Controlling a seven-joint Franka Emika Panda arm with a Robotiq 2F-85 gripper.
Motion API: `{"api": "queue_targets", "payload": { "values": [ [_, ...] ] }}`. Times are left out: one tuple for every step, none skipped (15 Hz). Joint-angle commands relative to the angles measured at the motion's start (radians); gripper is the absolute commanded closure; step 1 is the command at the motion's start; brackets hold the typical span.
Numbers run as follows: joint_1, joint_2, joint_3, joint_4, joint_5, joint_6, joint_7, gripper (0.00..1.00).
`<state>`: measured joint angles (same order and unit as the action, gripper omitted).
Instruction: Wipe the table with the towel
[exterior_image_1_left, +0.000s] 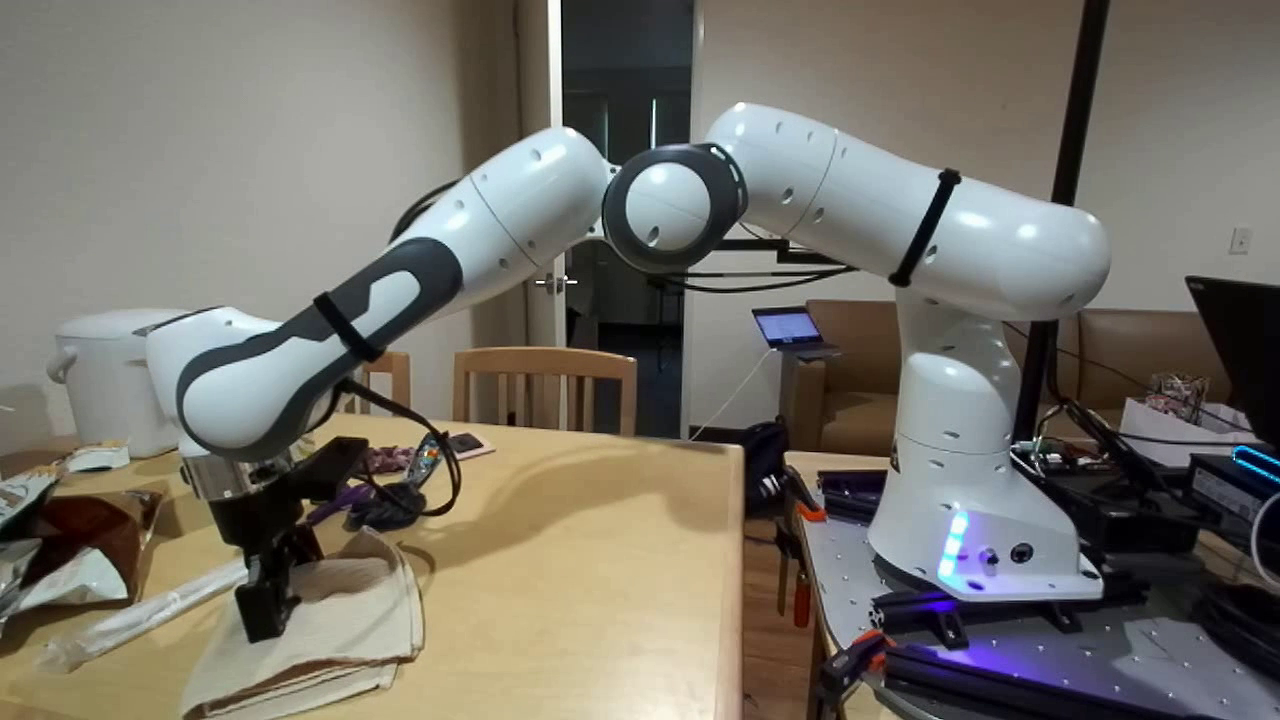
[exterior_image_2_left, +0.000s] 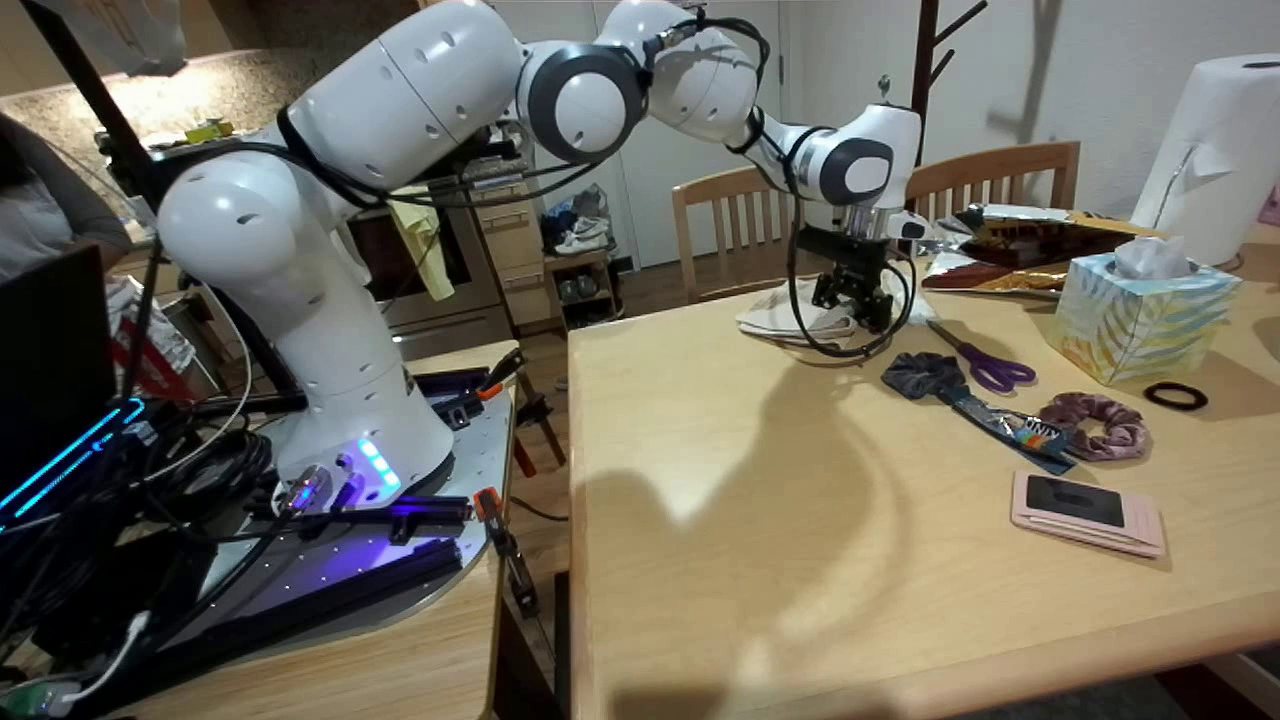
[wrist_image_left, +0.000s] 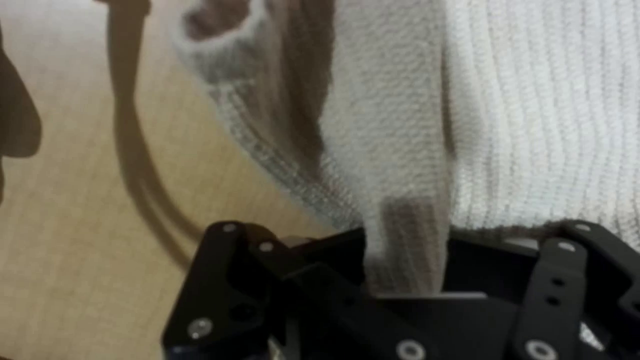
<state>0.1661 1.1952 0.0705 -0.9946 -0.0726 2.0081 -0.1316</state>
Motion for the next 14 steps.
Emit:
{"api": "queue_targets", "payload": {
  "values": [
    [-0.031, 0.001, 0.001, -0.046, 0.021, 0.039, 0.009, 0.98],
    [-0.034, -0.023, -0.001, -0.079, 0.027, 0.057, 0.019, 0.98],
    [-0.038, -0.044, 0.004, -0.108, 0.036, 0.073, 0.02, 0.99],
    [-0.037, -0.067, -0.001, -0.14, 0.037, 0.089, 0.034, 0.99],
    [-0.037, -0.09, -0.001, -0.174, 0.038, 0.107, 0.036, 0.98],
    [-0.04, -0.109, 0.004, -0.205, 0.042, 0.115, 0.039, 0.98],
    [-0.039, -0.128, 0.003, -0.236, 0.042, 0.127, 0.047, 0.99],
    [-0.035, -0.15, -0.002, -0.271, 0.038, 0.137, 0.061, 0.99],
    [-0.034, -0.178, -0.002, -0.312, 0.038, 0.147, 0.071, 0.98],
    [-0.033, -0.202, -0.003, -0.35, 0.038, 0.159, 0.083, 0.98],
    [-0.024, -0.224, -0.01, -0.379, 0.031, 0.156, 0.108, 0.99],
    [-0.02, -0.245, -0.011, -0.409, 0.029, 0.156, 0.122, 0.98],
    [-0.017, -0.269, -0.01, -0.439, 0.028, 0.16, 0.131, 0.98],
    [-0.015, -0.291, -0.01, -0.463, 0.027, 0.161, 0.139, 0.98]
  ]
}}
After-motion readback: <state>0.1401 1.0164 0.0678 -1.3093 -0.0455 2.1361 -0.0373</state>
